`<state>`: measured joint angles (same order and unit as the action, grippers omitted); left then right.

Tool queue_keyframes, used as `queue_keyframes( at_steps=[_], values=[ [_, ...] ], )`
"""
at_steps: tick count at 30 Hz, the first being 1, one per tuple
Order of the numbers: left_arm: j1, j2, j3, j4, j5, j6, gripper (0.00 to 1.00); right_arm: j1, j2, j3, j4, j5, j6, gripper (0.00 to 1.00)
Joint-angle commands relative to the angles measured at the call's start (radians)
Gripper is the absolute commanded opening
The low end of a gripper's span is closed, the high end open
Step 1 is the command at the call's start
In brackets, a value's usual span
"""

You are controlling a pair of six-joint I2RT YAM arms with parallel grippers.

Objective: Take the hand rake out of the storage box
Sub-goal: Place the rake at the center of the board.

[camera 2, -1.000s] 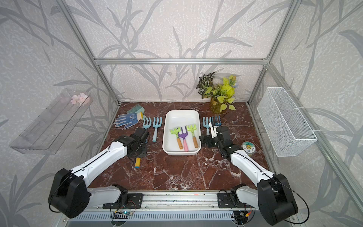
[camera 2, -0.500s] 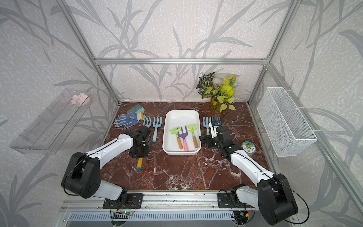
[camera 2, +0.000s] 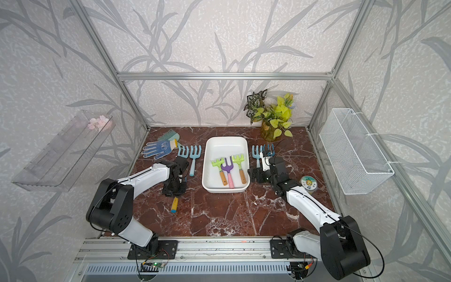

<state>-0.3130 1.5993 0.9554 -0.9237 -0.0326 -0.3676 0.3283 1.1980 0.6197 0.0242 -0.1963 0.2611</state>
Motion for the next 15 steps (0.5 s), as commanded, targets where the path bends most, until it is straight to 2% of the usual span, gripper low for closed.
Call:
queue_keyframes(
  at_steps=[1,3,8,15],
  values=[
    [0.005,0.008,0.011,-0.037,-0.019,-0.017,0.17,0.0,0.0,0.029,-0.007,-0.01,-0.006,0.95],
    [0.005,0.014,0.011,-0.04,-0.022,-0.021,0.27,0.0,0.0,0.028,-0.007,-0.009,-0.006,0.95],
    [0.005,0.009,0.008,-0.043,-0.04,-0.033,0.57,0.0,-0.002,0.029,-0.008,-0.009,-0.006,0.96],
    [0.005,-0.018,0.003,-0.044,-0.055,-0.037,0.6,0.0,-0.002,0.029,-0.009,-0.009,-0.006,0.96]
  ],
)
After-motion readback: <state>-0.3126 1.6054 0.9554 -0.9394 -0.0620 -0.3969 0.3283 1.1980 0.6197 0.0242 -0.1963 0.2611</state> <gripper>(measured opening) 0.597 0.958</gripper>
